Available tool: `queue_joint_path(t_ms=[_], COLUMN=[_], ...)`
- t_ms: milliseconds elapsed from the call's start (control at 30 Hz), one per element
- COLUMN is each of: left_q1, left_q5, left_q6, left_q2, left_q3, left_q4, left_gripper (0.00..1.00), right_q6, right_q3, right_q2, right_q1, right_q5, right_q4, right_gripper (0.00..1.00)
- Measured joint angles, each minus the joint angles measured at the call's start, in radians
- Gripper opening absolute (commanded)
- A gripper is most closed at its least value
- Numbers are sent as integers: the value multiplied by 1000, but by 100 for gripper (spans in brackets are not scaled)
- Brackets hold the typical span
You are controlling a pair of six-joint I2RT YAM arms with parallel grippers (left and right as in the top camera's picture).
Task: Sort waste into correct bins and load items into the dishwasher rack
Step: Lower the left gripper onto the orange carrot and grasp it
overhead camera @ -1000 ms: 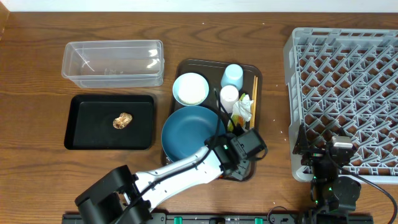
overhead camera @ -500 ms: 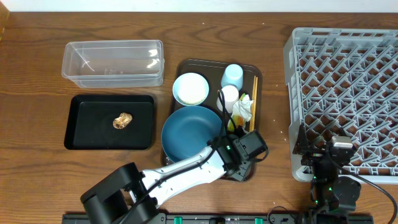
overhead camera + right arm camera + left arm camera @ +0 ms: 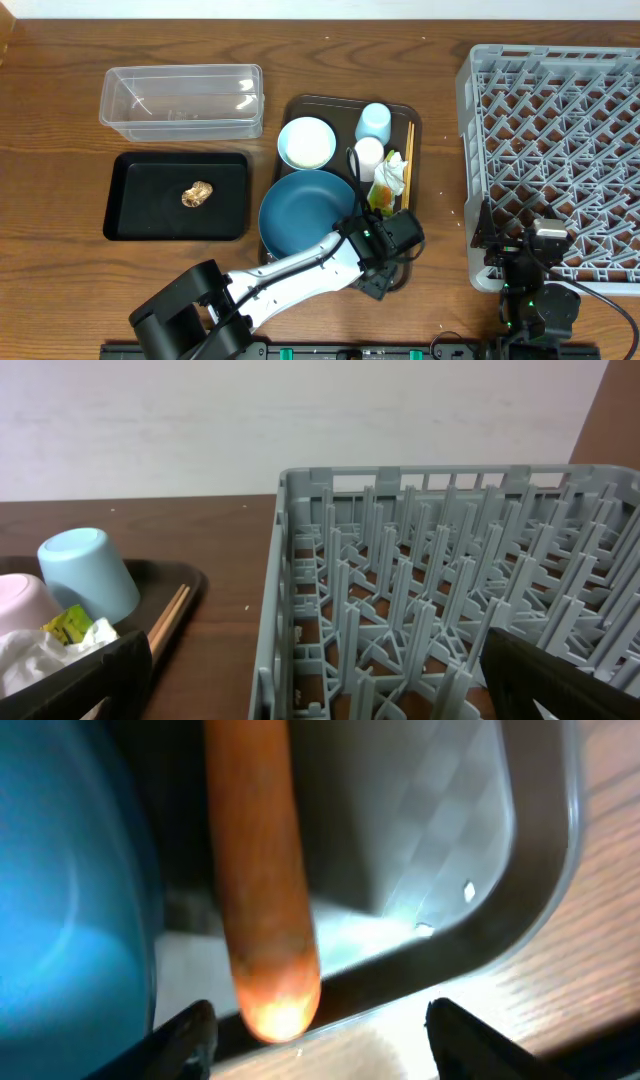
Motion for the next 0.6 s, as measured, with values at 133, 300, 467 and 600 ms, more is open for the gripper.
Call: queue_joint_path(t_ms=[133, 300, 467, 600], left_q1=[0, 0, 0, 0], left_q5=[17, 19, 21, 21], left_q6=[9, 28, 39, 5], left_q2=[0, 0, 0, 21], left_q3=[0, 0, 1, 2], left_q4=[-9, 27, 34, 33], left_gripper=[69, 69, 69, 73], right_q6=[0, 0, 0, 0], right_q3=[0, 0, 0, 0], right_q2=[0, 0, 0, 0], right_q1=[0, 0, 0, 0], right_q5=[0, 0, 0, 0], right_q4=[0, 0, 0, 0], right_gripper=[99, 99, 99, 99])
